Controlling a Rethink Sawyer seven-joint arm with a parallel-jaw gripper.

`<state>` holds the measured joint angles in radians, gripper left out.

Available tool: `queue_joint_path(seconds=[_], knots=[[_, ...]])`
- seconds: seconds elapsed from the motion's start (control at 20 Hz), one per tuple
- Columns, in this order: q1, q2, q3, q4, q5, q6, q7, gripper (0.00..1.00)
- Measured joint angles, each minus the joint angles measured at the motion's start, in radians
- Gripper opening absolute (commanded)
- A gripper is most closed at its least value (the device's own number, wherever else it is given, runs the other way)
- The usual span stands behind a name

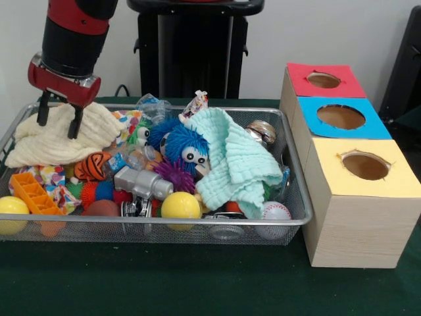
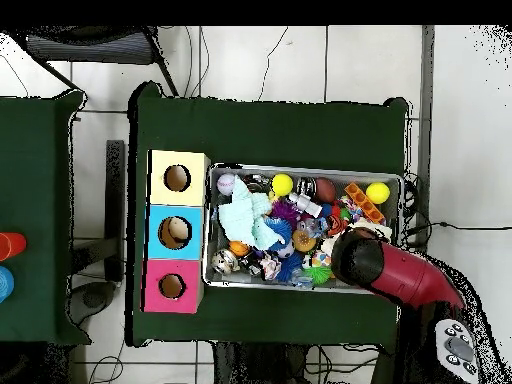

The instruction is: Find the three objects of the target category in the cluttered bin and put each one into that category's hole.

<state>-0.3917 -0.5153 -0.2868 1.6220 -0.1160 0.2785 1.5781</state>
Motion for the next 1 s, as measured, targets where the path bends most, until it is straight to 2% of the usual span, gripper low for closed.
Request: queue_joint_path(seconds=[0.6,1.0], knots=[[-0.002,-0.013,0.009,0.000,0.002,0.018,0.000,1.00],[0.010,-0.042,0.011,0.001,0.050,0.036,0.000,1.00]])
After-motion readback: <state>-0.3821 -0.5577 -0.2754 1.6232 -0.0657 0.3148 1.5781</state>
